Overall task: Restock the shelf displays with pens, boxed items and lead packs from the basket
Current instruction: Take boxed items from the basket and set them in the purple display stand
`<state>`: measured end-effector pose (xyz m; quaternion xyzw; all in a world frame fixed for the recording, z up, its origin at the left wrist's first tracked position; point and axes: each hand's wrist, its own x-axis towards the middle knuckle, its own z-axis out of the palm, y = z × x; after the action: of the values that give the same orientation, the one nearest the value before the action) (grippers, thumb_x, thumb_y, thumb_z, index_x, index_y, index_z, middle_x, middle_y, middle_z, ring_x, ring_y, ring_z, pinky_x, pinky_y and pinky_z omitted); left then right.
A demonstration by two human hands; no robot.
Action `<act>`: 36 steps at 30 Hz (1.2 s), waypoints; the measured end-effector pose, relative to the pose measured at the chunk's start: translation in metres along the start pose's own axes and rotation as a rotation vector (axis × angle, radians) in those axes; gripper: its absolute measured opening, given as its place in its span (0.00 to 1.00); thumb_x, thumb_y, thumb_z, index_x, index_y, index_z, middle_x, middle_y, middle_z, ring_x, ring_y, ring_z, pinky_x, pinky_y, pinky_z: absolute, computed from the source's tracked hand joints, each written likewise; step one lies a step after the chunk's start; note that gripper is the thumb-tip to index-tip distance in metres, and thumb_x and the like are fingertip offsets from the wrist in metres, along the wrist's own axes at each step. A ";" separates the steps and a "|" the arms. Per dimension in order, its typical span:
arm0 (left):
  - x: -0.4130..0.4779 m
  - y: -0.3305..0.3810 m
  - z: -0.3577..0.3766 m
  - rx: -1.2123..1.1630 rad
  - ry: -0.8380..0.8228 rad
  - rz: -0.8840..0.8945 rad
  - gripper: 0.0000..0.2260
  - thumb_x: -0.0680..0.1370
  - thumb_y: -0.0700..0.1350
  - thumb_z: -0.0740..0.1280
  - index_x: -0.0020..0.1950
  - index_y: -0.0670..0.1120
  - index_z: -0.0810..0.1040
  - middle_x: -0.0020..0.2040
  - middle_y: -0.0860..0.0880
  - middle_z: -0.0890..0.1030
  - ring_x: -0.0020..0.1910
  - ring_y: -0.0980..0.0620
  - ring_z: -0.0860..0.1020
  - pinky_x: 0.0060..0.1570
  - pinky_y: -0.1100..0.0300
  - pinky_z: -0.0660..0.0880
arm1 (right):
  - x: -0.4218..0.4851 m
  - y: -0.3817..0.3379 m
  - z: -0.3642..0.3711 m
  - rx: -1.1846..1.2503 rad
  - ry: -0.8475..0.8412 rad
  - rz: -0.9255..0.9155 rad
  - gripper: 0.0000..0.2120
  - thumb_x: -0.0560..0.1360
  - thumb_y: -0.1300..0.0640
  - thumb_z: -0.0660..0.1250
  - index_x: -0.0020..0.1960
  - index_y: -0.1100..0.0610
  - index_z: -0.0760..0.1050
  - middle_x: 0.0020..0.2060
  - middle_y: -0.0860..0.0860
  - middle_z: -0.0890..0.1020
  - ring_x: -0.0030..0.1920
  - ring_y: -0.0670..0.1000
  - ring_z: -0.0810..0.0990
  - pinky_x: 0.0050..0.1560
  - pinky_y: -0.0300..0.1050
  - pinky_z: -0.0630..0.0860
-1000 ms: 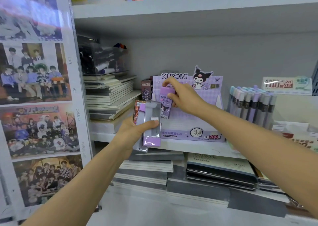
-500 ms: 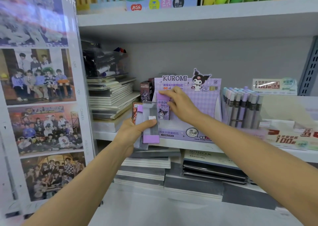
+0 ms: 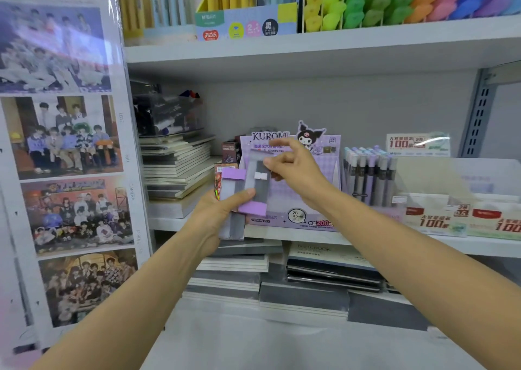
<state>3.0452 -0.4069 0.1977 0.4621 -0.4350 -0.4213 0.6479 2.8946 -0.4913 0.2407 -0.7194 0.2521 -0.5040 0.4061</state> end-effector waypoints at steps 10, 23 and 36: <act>-0.012 0.017 0.006 -0.053 0.098 -0.165 0.10 0.69 0.49 0.76 0.44 0.44 0.81 0.31 0.46 0.83 0.24 0.51 0.78 0.30 0.61 0.74 | -0.036 0.004 -0.023 -0.446 -0.278 -0.215 0.21 0.74 0.62 0.71 0.64 0.46 0.77 0.75 0.45 0.59 0.72 0.46 0.59 0.70 0.44 0.59; -0.027 0.020 0.016 -0.007 0.058 0.005 0.10 0.72 0.38 0.75 0.51 0.41 0.81 0.39 0.44 0.86 0.32 0.51 0.84 0.28 0.62 0.78 | -0.041 0.002 -0.007 0.077 -0.042 -0.108 0.04 0.76 0.61 0.69 0.51 0.56 0.79 0.37 0.50 0.83 0.34 0.44 0.80 0.38 0.38 0.77; -0.005 0.007 -0.002 -0.098 0.135 0.005 0.03 0.78 0.42 0.69 0.48 0.43 0.79 0.39 0.44 0.84 0.29 0.50 0.82 0.28 0.62 0.78 | 0.004 -0.013 -0.012 -0.025 0.124 -0.095 0.06 0.79 0.63 0.65 0.56 0.59 0.73 0.52 0.56 0.83 0.48 0.50 0.82 0.41 0.39 0.79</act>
<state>3.0469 -0.3997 0.2032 0.4560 -0.3704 -0.4085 0.6985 2.8846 -0.4912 0.2554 -0.7030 0.2488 -0.5629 0.3564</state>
